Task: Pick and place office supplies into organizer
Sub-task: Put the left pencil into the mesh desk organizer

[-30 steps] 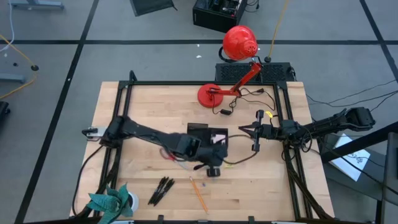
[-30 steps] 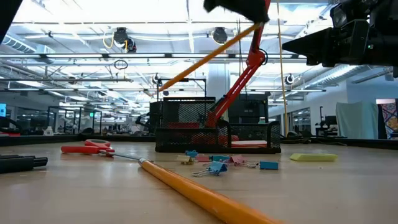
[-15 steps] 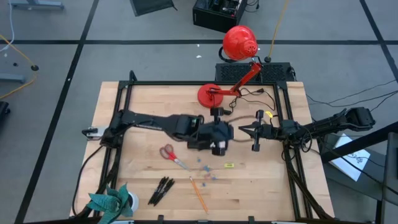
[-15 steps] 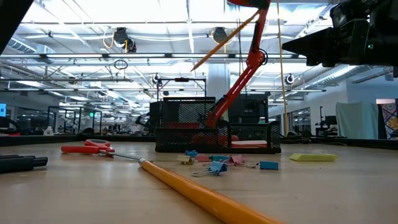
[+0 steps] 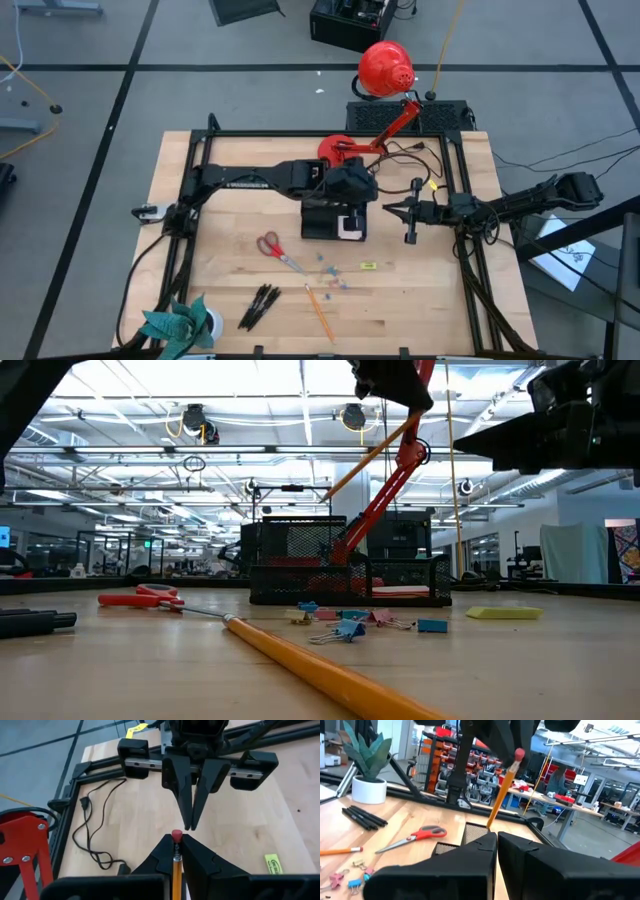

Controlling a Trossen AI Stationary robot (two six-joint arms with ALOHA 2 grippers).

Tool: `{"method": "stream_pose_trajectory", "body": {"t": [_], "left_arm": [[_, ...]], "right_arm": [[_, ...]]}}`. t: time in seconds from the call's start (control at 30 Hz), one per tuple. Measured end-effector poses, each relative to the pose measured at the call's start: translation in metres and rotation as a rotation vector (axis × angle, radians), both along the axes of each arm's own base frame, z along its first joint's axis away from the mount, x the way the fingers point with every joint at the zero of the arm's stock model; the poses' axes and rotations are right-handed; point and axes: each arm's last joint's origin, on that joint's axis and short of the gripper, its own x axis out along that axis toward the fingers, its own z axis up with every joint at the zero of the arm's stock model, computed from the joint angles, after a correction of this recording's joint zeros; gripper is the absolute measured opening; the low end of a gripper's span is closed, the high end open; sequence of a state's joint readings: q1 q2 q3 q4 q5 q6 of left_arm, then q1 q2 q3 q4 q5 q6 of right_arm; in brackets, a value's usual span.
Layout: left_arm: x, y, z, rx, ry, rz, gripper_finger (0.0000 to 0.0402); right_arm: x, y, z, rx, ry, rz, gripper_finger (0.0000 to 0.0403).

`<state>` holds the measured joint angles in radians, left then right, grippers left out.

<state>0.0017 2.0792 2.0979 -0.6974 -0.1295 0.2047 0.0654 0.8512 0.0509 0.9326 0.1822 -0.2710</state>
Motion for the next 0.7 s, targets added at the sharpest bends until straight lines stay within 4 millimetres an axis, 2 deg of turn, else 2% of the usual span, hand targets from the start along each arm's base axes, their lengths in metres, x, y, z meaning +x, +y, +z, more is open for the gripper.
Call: {"method": "stream_pose_trajectory", "body": {"t": [0.2,0.37,0.5,0.6,0.7], "left_arm": [[-0.002,0.002,0.008,-0.020,-0.036,-0.021,0.0026],[0.000,-0.006,0.025,-0.090,-0.175,-0.254,0.0026],[-0.005,-0.009,0.038,-0.085,-0.230,-0.297,0.0026],[-0.015,-0.009,0.048,-0.085,-0.226,-0.295,0.0026],[-0.031,-0.007,0.069,-0.069,-0.256,-0.281,0.0026]], "right_arm": [[0.000,0.000,0.000,-0.002,0.002,0.000,0.0009],[0.000,0.000,0.000,0.000,0.002,0.000,0.0009],[0.000,0.000,0.000,0.020,0.000,0.001,0.0009],[0.000,0.000,0.000,0.025,0.000,0.002,0.0009],[0.000,0.000,0.000,0.047,-0.002,0.003,0.0009]]}}
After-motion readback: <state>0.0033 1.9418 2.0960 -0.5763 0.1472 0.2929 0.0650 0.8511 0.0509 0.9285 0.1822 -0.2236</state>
